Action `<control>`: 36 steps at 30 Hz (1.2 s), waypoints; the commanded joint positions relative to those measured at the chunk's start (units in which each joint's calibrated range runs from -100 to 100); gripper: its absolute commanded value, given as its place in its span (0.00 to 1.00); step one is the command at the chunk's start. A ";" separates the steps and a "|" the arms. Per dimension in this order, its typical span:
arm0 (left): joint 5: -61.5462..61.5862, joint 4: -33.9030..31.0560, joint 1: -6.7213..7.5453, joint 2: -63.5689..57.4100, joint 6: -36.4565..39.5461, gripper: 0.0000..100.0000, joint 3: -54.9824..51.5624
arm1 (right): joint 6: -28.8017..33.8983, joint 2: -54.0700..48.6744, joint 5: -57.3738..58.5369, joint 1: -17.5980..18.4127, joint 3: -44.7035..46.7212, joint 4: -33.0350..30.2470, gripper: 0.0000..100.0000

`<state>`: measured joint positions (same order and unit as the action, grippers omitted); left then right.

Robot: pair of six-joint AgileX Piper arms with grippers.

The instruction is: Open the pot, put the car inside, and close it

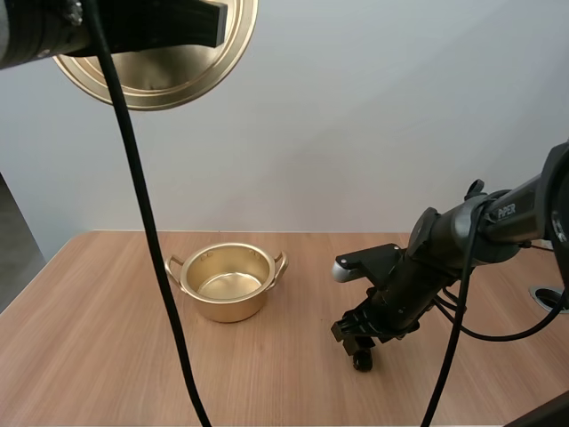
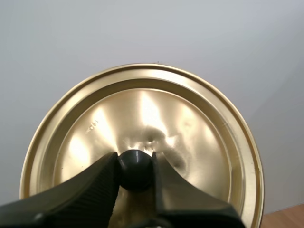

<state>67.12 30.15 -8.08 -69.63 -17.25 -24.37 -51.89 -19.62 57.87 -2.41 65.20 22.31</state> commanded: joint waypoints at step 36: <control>0.59 10.08 -5.55 -3.00 -3.24 0.00 0.00 | -31.32 0.11 7.38 4.30 -24.28 48.72 0.00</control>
<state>67.48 38.47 -13.34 -72.53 -19.51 -24.37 -79.94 -19.56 65.90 0.00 41.69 50.19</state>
